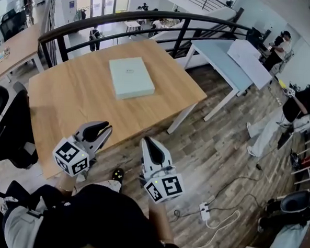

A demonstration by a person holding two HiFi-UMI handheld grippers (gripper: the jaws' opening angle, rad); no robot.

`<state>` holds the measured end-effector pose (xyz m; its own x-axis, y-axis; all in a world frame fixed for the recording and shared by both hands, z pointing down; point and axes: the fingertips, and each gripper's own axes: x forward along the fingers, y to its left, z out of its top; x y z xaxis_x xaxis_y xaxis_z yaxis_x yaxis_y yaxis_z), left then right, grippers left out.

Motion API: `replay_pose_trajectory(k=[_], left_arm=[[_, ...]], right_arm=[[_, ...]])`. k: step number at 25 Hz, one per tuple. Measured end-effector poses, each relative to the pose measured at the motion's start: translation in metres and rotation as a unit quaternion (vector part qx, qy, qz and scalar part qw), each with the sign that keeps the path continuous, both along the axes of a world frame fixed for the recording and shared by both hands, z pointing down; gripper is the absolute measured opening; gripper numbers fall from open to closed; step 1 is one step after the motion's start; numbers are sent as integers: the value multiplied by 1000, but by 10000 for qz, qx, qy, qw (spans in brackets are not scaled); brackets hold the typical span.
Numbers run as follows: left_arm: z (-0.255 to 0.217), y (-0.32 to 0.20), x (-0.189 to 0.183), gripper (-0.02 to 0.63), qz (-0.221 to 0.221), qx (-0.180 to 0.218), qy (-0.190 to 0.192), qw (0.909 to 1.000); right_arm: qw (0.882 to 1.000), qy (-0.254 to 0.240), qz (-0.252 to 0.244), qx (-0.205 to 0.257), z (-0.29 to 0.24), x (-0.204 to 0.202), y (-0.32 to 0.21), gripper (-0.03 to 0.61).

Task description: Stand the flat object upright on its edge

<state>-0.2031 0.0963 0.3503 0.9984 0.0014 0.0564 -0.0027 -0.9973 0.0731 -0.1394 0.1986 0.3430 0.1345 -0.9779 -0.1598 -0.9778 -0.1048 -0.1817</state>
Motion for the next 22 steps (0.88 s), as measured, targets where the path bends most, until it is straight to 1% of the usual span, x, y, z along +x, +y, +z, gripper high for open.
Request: replay_pose_trajectory(k=[7, 12, 18, 22], left_arm=[[-1, -6, 38, 74, 235, 17, 1, 9997], [-2, -10, 59, 74, 406, 75, -12, 9991], [-2, -28, 87, 74, 427, -41, -56, 9991], [-4, -40, 103, 74, 530, -59, -74, 9985]], right_arm=[[9998, -43, 163, -43, -2, 31, -9, 33], [9994, -71, 310, -99, -1, 52, -12, 32], [9993, -72, 336, -167, -6, 75, -30, 34], [9990, -76, 374, -227, -8, 88, -44, 33]])
